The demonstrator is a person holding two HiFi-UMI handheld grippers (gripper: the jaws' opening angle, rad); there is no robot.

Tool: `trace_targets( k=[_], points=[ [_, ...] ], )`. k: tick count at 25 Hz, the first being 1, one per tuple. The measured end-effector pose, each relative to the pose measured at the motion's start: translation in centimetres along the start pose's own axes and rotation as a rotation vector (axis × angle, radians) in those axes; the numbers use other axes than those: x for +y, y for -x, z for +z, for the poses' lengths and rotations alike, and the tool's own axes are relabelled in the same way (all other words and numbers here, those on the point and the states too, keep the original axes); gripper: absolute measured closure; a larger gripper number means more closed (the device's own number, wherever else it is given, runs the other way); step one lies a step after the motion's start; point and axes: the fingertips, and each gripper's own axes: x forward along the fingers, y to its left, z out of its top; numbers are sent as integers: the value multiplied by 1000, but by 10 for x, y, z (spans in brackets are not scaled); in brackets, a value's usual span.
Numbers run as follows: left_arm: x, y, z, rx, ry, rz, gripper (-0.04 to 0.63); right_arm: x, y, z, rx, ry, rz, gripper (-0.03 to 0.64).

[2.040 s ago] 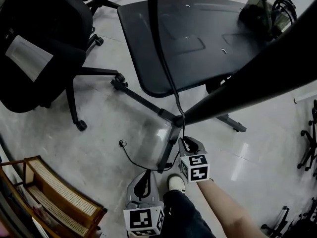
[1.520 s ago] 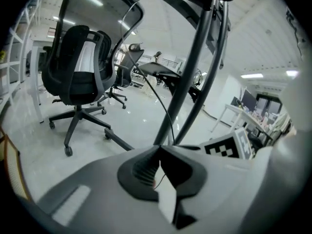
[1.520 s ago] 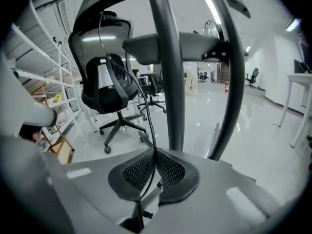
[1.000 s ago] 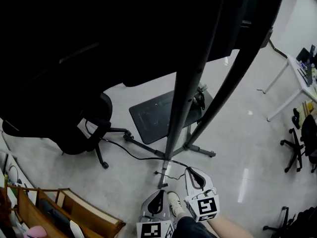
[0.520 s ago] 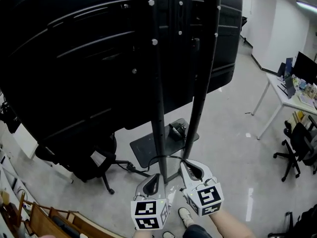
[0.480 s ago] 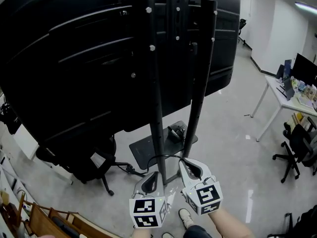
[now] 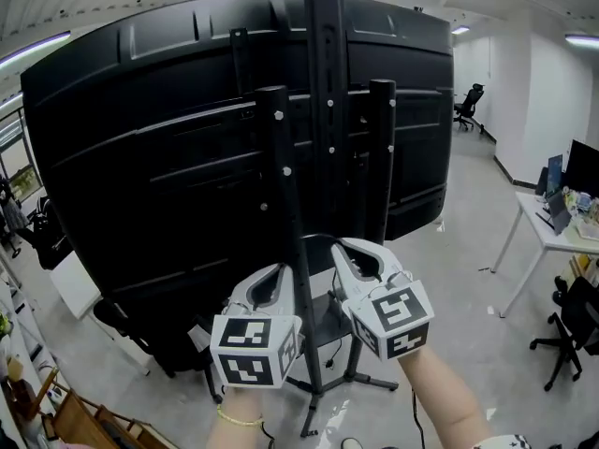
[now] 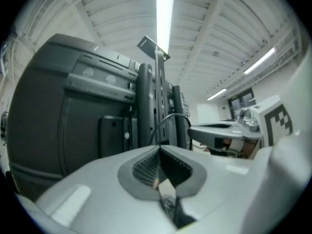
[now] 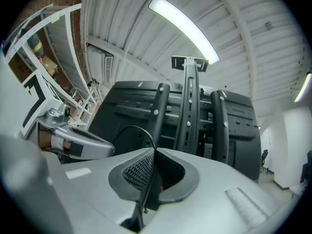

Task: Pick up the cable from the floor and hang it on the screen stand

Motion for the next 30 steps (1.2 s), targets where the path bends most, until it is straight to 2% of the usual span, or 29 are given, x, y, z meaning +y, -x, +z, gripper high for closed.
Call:
trace_targets(
  k=[4,6,11,17,21,26,30],
  points=[
    [9,-11,80,-139,-81,56,588,-20,-21,70,-110,80,30,604],
    [13,-18,113,-183,-108,88,588,-31,-34,104,-163,117,33,604],
    [35,-37,178,-233,-131,175,588,-50,-71,163,-197,141,52,603],
    [58,-52,235,-261,-186,255,588,-60,-109,209,-206,170,37,604],
    [72,-60,253,-250,-200,295,588,-68,-138,221,-172,171,17,604],
    [86,-72,243,-213,-167,301,588,-77,-162,198,-78,156,21,604],
    [83,-73,225,-214,-131,281,588,-74,-154,182,-106,174,7,604]
  ],
)
